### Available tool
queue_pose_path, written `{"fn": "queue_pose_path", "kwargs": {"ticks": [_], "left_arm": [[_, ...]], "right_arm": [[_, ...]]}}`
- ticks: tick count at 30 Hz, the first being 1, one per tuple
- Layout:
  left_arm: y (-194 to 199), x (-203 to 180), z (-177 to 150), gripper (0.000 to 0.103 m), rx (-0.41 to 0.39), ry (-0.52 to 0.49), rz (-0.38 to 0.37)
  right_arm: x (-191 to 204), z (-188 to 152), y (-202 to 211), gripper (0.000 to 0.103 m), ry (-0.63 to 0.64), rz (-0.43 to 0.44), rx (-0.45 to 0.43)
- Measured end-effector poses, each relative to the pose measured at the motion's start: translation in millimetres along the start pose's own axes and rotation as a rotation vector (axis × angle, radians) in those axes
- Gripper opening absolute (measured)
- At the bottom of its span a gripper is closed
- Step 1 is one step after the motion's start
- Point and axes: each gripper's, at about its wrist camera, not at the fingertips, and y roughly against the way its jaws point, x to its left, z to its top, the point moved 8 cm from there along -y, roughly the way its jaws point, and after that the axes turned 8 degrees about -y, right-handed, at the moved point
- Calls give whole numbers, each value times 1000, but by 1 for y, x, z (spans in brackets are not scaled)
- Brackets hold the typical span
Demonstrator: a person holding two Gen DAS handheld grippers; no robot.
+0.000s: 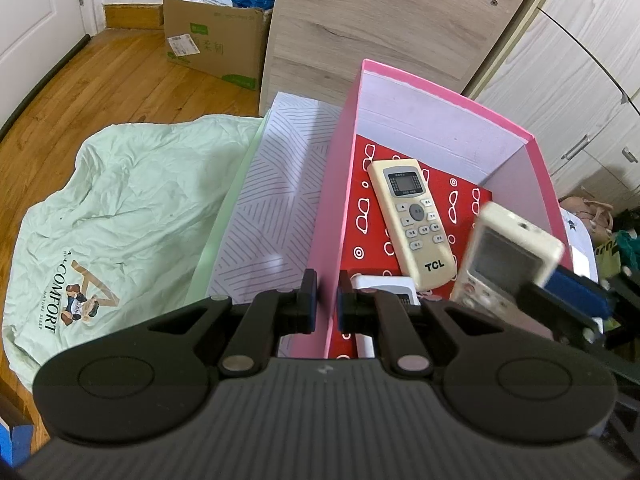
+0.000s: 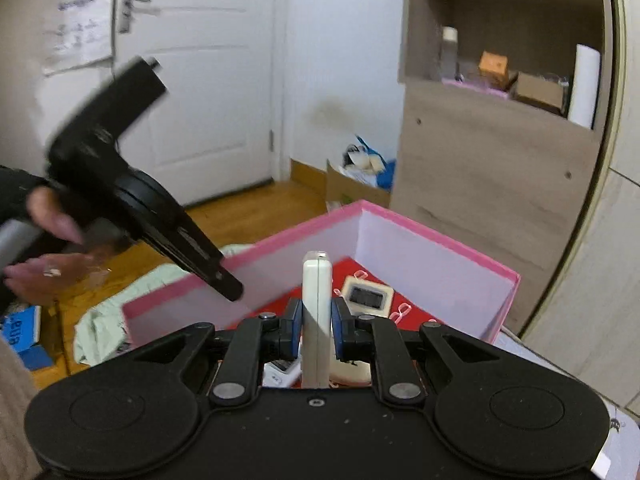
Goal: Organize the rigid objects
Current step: 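Carry the held cream case into the pink box and open the right gripper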
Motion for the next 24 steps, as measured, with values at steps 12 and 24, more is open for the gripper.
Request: {"fn": "queue_pose_path", "kwargs": {"ticks": [12,24], "left_arm": [[0,-3,1,9,0,1,-2],[1,-2,2,9,-1,4,-11]], "right_arm": [[-60,-20,-36,18,-566,28,199],[-33,-35,-55,19,-511,57,318]]}}
